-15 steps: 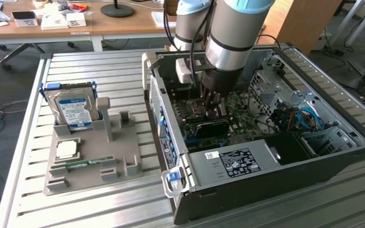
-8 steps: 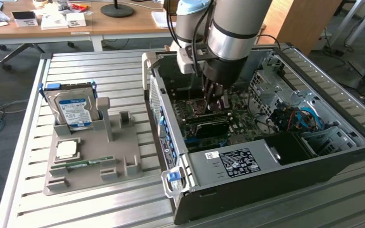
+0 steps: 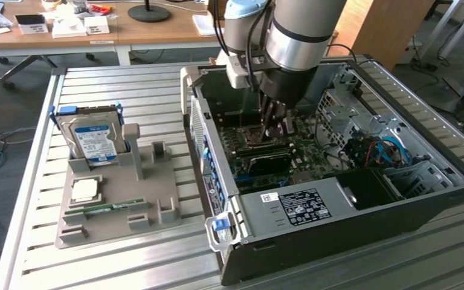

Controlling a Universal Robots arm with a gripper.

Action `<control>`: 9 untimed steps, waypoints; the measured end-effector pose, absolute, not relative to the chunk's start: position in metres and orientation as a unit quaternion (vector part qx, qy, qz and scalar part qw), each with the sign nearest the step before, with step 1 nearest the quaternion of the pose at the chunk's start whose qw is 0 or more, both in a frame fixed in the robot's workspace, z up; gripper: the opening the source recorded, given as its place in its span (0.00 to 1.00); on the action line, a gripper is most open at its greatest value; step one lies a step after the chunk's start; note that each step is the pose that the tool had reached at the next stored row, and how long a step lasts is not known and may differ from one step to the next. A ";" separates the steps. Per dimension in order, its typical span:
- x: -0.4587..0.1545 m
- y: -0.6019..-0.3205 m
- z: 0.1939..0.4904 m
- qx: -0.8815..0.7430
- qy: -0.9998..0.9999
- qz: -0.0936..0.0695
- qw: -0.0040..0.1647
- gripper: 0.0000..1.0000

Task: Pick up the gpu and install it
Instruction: 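Press down on the gpu until it lock into place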

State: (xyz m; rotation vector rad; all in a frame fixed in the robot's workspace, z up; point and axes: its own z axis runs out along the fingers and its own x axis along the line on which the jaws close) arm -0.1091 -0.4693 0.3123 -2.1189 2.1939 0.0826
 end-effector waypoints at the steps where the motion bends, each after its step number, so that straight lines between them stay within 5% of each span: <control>1: -0.109 -0.469 0.312 -0.694 0.718 0.027 0.045 0.11; 9: -0.106 -0.469 0.314 -0.694 0.718 0.027 0.046 0.11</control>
